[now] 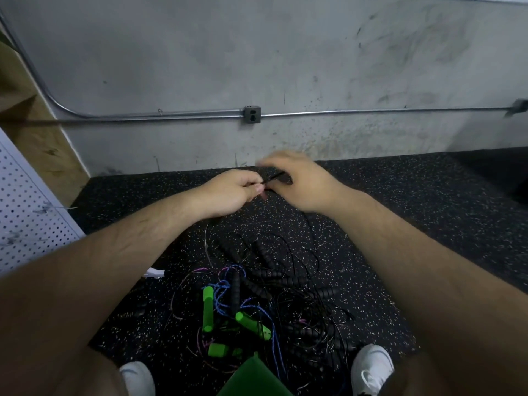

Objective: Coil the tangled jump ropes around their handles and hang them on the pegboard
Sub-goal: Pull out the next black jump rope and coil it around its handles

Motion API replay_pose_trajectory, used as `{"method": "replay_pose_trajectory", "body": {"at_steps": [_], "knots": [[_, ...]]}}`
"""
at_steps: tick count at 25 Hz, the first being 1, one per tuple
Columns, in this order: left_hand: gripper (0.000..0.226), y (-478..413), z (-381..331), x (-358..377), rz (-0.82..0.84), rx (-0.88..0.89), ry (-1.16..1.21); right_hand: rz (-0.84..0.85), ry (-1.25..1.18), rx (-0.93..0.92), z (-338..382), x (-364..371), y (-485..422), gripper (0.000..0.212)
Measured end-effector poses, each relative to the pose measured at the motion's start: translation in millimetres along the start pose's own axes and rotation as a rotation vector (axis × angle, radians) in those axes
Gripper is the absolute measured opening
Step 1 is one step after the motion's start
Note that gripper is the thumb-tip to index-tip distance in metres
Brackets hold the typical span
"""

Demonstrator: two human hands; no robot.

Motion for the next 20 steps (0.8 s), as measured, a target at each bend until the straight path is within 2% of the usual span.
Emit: {"method": "replay_pose_trajectory", "body": {"at_steps": [2, 4, 8, 10, 12, 13, 15, 16, 20], "knots": [[0.025, 1, 1, -4, 0.033, -0.01, 0.008, 0.071, -0.014, -0.045, 2, 3, 5, 0.02], [0.025, 4, 7, -8, 0.094, -0.025, 0.004, 0.034, 0.018, 0.005, -6, -1, 5, 0.021], [0.028, 8, 21, -18, 0.106, -0.09, 0.012, -0.179, 0.193, 0.281, -33, -26, 4, 0.02], [0.028, 8, 17, -22, 0.029, -0.098, -0.027, -0.076, 0.234, 0.343, -36, -28, 8, 0.02], [0.028, 7, 11, -21, -0.014, -0.071, -0.053, 0.082, 0.02, 0.282, -22, -17, 10, 0.038], [0.027, 7, 8, -20, -0.021, -0.062, -0.024, 0.142, -0.102, 0.244, -10, -11, 12, 0.039], [0.027, 5, 5, -19, -0.026, -0.057, 0.08, 0.182, -0.226, 0.185, 7, 0, 11, 0.026], [0.026, 4, 6, -19, -0.017, -0.058, 0.103, 0.156, -0.223, 0.172, 9, 4, 10, 0.019], [0.025, 9, 11, -22, 0.123, -0.042, 0.032, -0.067, -0.14, 0.147, 4, -4, 8, 0.012]]}}
Point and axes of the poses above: each hand's wrist, its own y-axis away from the middle knuckle, its own x-axis out of the palm, z = x × y, the point moved 1 cm from there along -y, towards the middle knuckle, and after that the axes turned 6 degrees about -z, right-handed, at the moved point
